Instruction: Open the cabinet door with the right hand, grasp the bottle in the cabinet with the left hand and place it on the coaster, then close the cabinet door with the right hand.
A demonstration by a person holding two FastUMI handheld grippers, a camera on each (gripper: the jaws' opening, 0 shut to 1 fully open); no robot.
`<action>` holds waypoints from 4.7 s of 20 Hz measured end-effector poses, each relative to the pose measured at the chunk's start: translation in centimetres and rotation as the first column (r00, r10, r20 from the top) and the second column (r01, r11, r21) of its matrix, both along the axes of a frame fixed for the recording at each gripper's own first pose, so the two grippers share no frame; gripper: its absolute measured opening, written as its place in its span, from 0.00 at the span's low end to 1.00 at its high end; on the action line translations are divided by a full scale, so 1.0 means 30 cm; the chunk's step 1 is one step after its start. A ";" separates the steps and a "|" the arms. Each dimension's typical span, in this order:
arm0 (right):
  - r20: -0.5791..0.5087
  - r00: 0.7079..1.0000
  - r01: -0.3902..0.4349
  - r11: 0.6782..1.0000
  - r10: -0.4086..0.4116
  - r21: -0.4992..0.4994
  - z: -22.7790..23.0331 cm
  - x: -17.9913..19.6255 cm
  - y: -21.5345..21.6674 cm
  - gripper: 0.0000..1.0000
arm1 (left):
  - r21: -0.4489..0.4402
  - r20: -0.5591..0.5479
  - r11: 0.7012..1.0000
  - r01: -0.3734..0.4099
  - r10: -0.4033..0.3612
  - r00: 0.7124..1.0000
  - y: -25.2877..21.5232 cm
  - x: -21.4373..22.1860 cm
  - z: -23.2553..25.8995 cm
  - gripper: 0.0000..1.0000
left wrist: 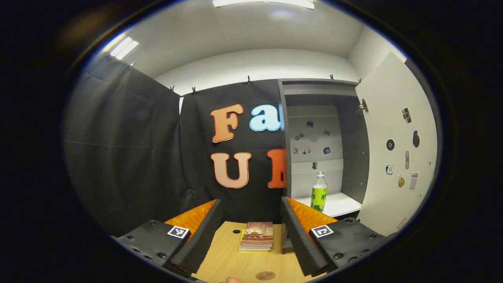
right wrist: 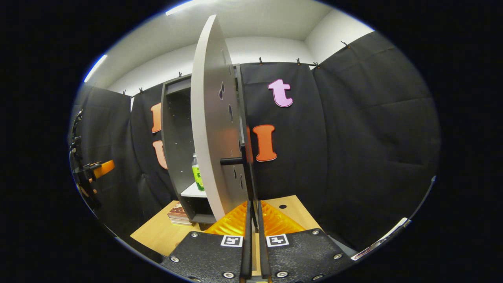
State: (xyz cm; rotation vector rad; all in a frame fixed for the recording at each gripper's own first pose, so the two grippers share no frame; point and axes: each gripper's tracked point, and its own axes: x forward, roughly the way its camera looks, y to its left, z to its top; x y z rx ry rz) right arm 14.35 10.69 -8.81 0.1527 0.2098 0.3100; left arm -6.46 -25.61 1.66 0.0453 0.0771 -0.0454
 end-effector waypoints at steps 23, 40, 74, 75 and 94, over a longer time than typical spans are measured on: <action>-0.040 0.946 0.320 0.945 -0.323 -0.068 -0.051 0.024 -0.243 0.93 | -0.082 -0.118 0.961 0.263 -0.272 0.955 -0.855 0.717 -0.375 0.99; -0.074 0.937 0.336 0.939 -0.342 -0.079 -0.078 0.045 -0.246 0.93 | -0.072 -0.164 0.961 0.265 -0.274 0.948 -0.836 0.853 -0.467 0.82; -0.053 0.978 0.196 0.975 -0.202 -0.106 -0.042 0.008 -0.147 0.99 | -0.151 -0.314 0.978 0.143 -0.185 0.931 -0.091 0.133 -1.116 0.82; -0.055 0.977 0.198 0.973 -0.205 -0.116 -0.045 0.009 -0.151 0.99 | -0.153 -0.323 0.978 0.139 -0.183 0.929 -0.086 0.128 -1.151 0.82; -0.103 0.963 0.238 0.963 -0.251 -0.123 -0.067 -0.014 -0.152 0.93 | -0.109 -0.412 0.988 0.112 -0.148 0.899 -0.085 0.024 -1.487 0.82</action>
